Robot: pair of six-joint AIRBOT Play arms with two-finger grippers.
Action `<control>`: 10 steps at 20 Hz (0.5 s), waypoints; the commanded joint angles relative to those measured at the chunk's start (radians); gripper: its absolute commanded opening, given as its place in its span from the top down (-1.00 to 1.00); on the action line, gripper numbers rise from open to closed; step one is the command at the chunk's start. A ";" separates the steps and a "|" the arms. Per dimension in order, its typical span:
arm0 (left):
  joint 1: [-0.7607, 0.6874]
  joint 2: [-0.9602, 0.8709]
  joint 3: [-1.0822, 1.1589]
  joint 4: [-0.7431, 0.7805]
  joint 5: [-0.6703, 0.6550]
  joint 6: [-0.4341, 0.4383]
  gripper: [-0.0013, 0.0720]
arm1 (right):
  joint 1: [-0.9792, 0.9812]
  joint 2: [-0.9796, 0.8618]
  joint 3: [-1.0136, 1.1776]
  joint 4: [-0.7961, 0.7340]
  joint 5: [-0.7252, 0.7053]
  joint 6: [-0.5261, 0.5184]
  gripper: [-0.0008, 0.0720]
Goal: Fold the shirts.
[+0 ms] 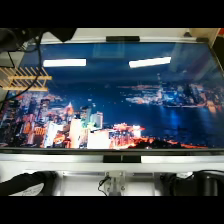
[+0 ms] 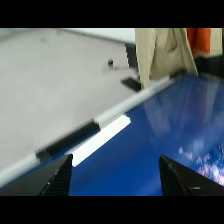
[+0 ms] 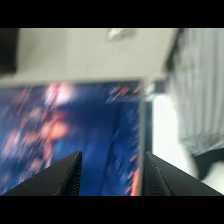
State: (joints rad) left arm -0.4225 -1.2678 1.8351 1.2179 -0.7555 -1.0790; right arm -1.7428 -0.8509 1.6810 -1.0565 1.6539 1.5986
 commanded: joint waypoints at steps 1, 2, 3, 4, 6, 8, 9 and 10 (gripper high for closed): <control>0.047 -0.013 -0.014 0.209 -0.328 -0.274 -0.67 | 0.279 0.011 -0.090 0.103 0.187 -0.032 -0.40; 0.072 -0.019 -0.038 0.267 -0.443 -0.358 -0.67 | 0.463 0.011 -0.146 0.071 0.190 -0.024 -0.40; 0.096 -0.024 -0.071 0.296 -0.540 -0.418 -0.67 | 0.652 0.011 -0.197 0.010 0.174 0.001 -0.40; 0.122 -0.025 -0.118 0.307 -0.630 -0.445 -0.67 | 0.853 0.011 -0.245 -0.073 0.138 0.043 -0.40; 0.166 -0.024 -0.216 0.321 -0.771 -0.447 -0.67 | 1.270 0.002 -0.334 -0.269 0.018 0.163 -0.40; 0.185 -0.023 -0.320 0.327 -0.843 -0.544 -0.67 | 1.596 -0.084 -0.387 -0.386 -0.016 0.210 -0.41; 0.177 -0.023 -0.359 0.323 -0.851 -0.567 -0.67 | 1.681 -0.151 -0.391 -0.385 0.003 0.202 -0.42; 0.161 -0.023 -0.382 0.323 -0.854 -0.584 -0.67 | 1.739 -0.215 -0.391 -0.372 0.020 0.195 -0.42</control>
State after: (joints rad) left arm -0.2665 -1.2900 1.5543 1.5158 -1.4780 -1.5539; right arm -0.3355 -0.9497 1.3407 -1.3254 1.6829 1.7477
